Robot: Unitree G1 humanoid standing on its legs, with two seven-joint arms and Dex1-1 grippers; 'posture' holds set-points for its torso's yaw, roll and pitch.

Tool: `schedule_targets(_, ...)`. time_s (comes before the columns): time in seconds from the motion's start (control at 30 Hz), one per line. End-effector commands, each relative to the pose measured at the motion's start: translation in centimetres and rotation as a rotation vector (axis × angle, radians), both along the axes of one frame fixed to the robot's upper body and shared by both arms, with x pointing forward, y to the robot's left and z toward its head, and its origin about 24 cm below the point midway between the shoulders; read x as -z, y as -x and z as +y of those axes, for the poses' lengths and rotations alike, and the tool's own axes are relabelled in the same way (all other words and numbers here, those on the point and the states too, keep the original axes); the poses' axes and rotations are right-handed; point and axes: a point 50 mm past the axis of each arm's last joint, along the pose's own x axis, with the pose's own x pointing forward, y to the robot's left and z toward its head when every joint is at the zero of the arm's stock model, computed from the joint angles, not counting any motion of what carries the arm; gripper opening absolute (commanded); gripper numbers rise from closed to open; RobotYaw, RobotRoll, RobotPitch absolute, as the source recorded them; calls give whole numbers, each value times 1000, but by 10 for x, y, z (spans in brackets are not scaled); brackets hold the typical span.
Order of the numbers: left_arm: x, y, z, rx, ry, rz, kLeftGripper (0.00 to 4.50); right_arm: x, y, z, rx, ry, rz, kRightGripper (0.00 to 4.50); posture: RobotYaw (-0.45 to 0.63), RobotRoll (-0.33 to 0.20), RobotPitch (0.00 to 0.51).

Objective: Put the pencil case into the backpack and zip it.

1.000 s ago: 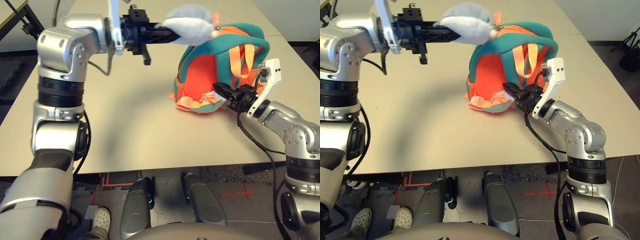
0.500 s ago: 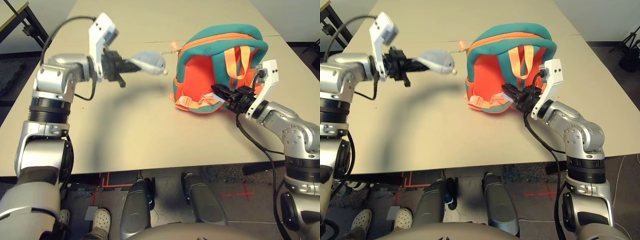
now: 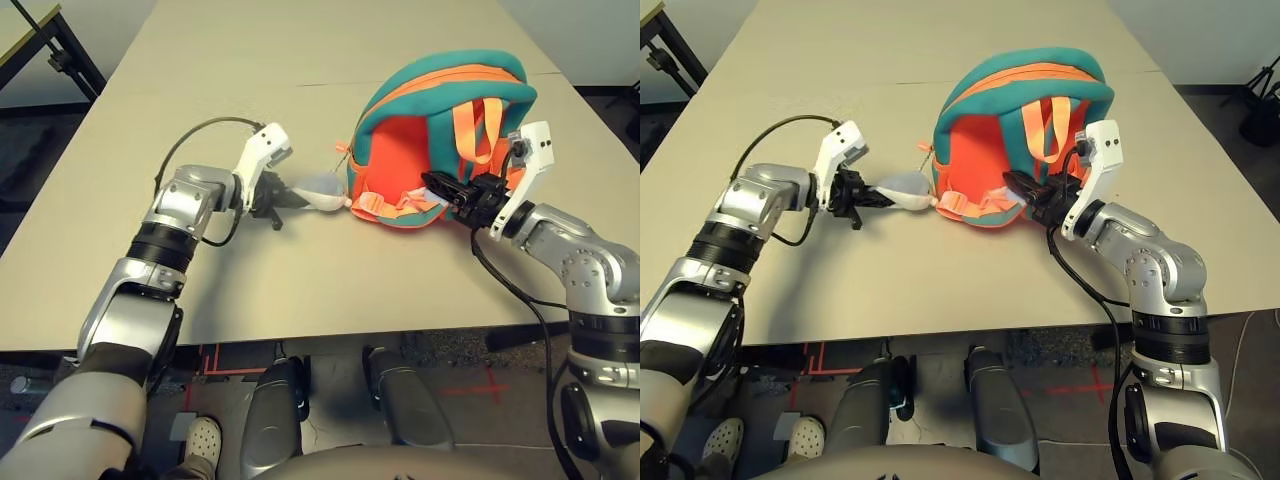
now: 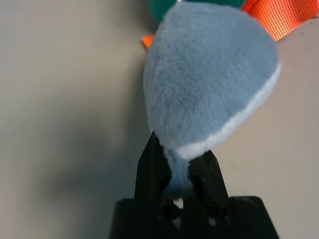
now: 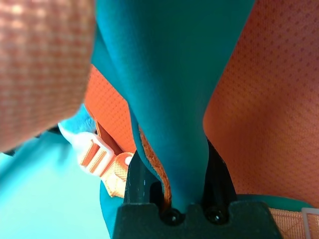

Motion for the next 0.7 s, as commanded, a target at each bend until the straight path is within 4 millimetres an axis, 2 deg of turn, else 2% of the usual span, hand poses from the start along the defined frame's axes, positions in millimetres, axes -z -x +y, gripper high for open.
schedule_targets(0.03, -2, 0, 3, -26, 26, 28, 0, 9, 0, -3, 13, 25, 53, 344, -173, 0, 172)
schedule_targets(0.13, -16, 0, 2, -30, 98, 3, 0, 8, 0, -4, 15, 29, 52, 344, -176, 0, 175)
schedule_targets(0.27, -35, 1, 1, -40, 208, -14, 1293, 6, 1, -6, 18, 31, 54, 344, -175, 0, 177)
schedule_targets(0.37, -40, 5, 0, -35, 238, -11, 2477, 2, 5, -7, -17, 11, 58, 1389, -171, 0, 179)
schedule_targets(0.53, -37, 10, 2, -40, 223, -7, 4469, -9, 15, -17, -68, -14, 87, 3296, -170, 0, 181)
schedule_targets(0.63, -35, 11, 3, -45, 221, -1, 4500, -19, 23, -27, -104, -12, 104, 4412, -174, 0, 185)
schedule_targets(0.7, -34, 12, 3, -46, 220, 0, 4500, -23, 28, -32, -118, -8, 109, 4464, -176, 0, 185)
